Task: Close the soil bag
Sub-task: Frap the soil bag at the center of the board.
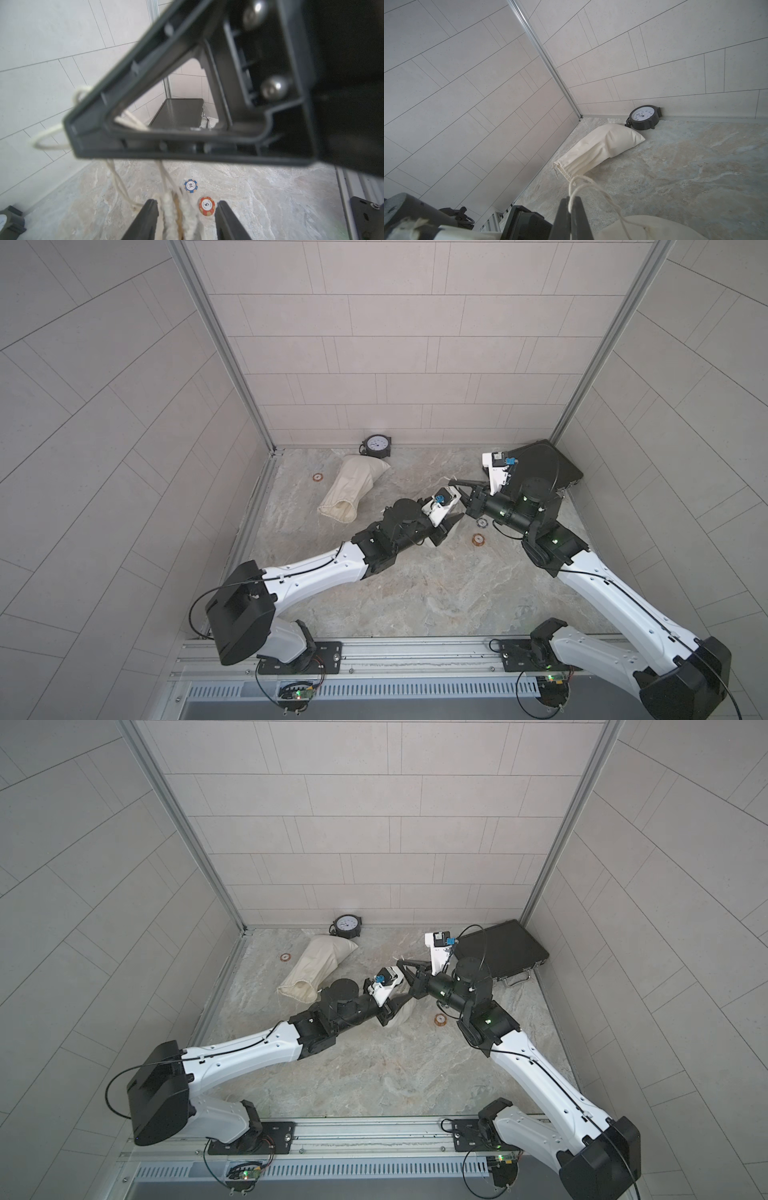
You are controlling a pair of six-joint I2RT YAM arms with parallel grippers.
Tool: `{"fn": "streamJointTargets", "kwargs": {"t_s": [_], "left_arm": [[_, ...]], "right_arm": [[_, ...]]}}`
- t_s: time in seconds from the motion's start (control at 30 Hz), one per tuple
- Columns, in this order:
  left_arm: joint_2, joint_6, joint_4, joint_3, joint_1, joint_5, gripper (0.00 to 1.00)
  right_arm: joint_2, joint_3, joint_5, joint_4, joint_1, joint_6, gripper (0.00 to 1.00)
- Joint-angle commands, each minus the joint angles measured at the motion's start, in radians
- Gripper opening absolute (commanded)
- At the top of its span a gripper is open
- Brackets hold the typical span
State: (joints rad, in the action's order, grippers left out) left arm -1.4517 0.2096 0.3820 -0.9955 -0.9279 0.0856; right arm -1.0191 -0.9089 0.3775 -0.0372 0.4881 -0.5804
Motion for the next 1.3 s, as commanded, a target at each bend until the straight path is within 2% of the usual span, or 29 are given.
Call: {"fn": "streamJointTargets", "kwargs": {"t_s": [0.0,0.1,0.17,0.3,0.47,0.67,0.9,0.97,1.07,1.27], "left_arm": [[-0.022,0.016,0.023,-0.049,0.008,-0.036,0.44],[-0.040,0.028,0.009,-0.087,0.010,-0.043,0.35],[-0.051,0.031,-0.008,-0.102,0.010,-0.047,0.25],[-0.058,0.030,-0.025,-0.068,0.010,-0.038,0.09],[-0.088,0.064,-0.102,0.000,0.003,0.042,0.08],[-0.152,0.074,-0.214,0.040,-0.051,0.155,0.18],[-0.232,0.008,-0.280,0.051,-0.101,0.233,0.20],[-0.235,-0.001,-0.284,0.065,-0.103,0.236,0.18],[-0.233,-0.002,-0.290,0.086,-0.101,0.262,0.07],[-0.247,-0.022,-0.331,0.110,-0.100,0.298,0.08]], "right_arm": [[0.020,-0.016,-0.006,-0.036,0.006,0.012,0.00],[0.020,-0.012,-0.010,-0.035,0.006,0.011,0.00],[0.021,-0.015,-0.014,-0.038,0.006,0.013,0.00],[0.033,-0.033,-0.040,-0.007,0.005,0.040,0.00],[0.066,-0.073,-0.084,0.036,-0.038,0.061,0.00],[0.075,-0.124,-0.095,0.044,-0.085,0.050,0.00],[0.073,-0.159,-0.109,0.040,-0.116,0.036,0.00],[0.080,-0.164,-0.112,0.038,-0.130,0.033,0.00],[0.089,-0.167,-0.117,0.042,-0.153,0.028,0.00],[0.107,-0.168,-0.111,0.046,-0.217,0.008,0.00]]}}
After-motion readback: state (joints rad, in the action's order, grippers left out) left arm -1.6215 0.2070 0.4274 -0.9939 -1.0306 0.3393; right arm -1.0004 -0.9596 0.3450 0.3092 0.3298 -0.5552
